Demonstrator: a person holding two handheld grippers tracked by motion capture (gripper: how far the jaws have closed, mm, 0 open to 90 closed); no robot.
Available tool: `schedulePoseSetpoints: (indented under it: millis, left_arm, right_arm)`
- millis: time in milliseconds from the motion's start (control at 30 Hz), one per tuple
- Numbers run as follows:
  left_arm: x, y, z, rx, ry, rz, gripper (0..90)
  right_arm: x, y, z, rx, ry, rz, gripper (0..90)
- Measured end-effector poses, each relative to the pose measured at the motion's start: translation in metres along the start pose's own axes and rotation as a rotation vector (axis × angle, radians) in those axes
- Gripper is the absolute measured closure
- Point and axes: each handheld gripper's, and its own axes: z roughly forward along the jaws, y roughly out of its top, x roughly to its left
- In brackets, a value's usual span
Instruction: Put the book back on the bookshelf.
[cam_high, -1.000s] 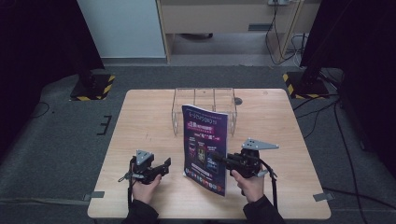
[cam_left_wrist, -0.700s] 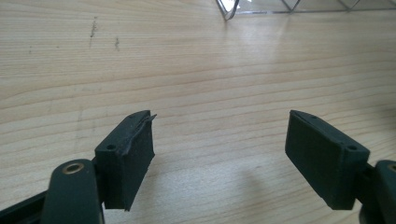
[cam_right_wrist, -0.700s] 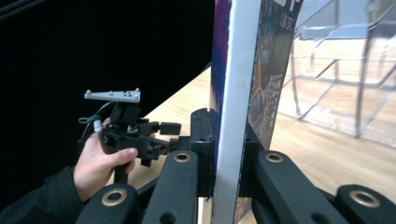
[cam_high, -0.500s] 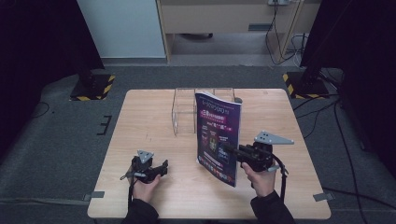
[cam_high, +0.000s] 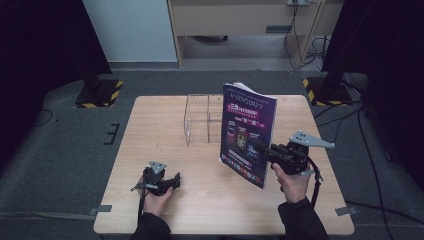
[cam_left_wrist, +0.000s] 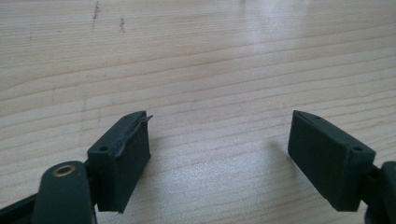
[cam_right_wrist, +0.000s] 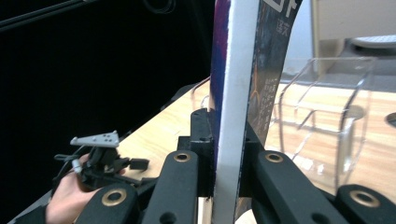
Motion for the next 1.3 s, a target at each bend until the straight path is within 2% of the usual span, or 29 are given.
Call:
schedulePoseSetpoints:
  millis: [200, 700, 1067, 1300]
  left_arm:
    - [-0.002, 0.000, 0.001, 0.006, 0.011, 0.023, 18.5]
    - [-0.002, 0.001, 0.002, 0.015, 0.022, 0.012, 12.8]
    - [-0.002, 0.001, 0.003, 0.016, 0.021, 0.015, 12.1]
    - [-0.002, 0.001, 0.003, 0.015, 0.021, 0.013, 12.1]
  right_arm:
    - [-0.006, 0.011, -0.005, -0.021, -0.040, -0.008, 83.0]
    - [-0.018, 0.028, -0.010, -0.055, -0.116, -0.030, 83.0]
    - [-0.025, 0.036, 0.006, -0.075, -0.178, -0.048, 83.0]
    - [-0.034, 0.037, 0.020, -0.083, -0.221, -0.046, 83.0]
